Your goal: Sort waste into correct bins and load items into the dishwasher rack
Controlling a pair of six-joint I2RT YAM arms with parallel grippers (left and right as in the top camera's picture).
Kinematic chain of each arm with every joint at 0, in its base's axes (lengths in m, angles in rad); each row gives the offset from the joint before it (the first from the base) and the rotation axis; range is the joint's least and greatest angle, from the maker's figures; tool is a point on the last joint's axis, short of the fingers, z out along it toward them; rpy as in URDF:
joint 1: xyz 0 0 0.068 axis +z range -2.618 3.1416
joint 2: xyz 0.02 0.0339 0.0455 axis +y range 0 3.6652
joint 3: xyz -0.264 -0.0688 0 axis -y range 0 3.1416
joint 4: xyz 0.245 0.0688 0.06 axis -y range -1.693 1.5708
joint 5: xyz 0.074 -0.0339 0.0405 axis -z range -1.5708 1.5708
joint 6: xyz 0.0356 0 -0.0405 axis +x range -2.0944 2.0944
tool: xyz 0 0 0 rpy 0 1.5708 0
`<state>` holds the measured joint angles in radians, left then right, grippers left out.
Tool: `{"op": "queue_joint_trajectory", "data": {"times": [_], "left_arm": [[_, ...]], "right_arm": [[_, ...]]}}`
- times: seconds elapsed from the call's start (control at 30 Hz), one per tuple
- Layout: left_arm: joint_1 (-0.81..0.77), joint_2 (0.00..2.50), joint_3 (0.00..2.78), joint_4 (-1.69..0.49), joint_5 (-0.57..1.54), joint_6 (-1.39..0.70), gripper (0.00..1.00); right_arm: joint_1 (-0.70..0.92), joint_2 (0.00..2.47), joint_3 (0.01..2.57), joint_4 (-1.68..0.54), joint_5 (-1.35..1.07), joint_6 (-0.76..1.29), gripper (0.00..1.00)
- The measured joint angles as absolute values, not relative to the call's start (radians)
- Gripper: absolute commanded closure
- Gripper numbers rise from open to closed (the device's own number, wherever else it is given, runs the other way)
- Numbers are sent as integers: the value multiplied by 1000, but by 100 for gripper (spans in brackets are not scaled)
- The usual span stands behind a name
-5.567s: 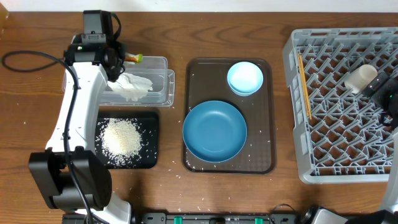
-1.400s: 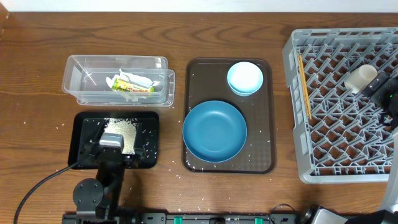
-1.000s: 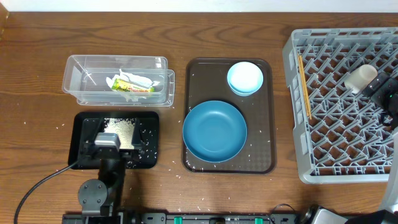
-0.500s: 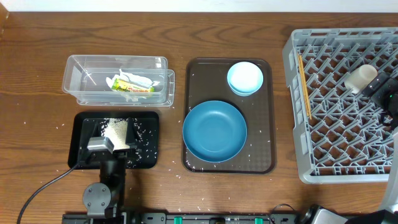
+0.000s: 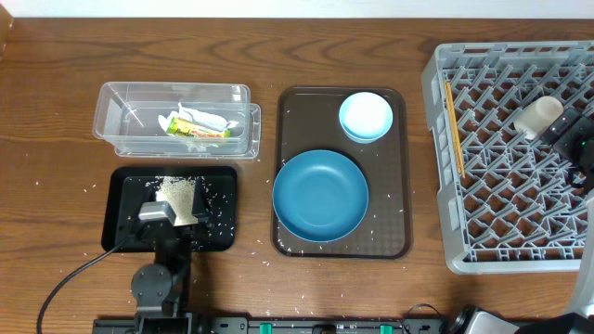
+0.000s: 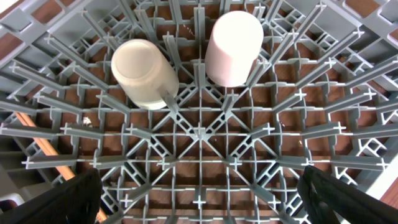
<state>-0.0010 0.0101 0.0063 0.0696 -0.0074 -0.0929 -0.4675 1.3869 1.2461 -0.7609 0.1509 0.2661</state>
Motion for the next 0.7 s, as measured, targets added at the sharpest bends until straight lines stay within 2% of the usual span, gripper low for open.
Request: {"op": "queue_joint_trajectory", "data": {"times": [0.17,0.7], "left_arm": [[-1,11,15,-20,-3,-86,11],[-1,11,19,-25,-3,-81,11]], "right_arm": [[-467,1387,1246,-760,151,266,1],[-467,1387,1246,-761,151,266,1]]}}
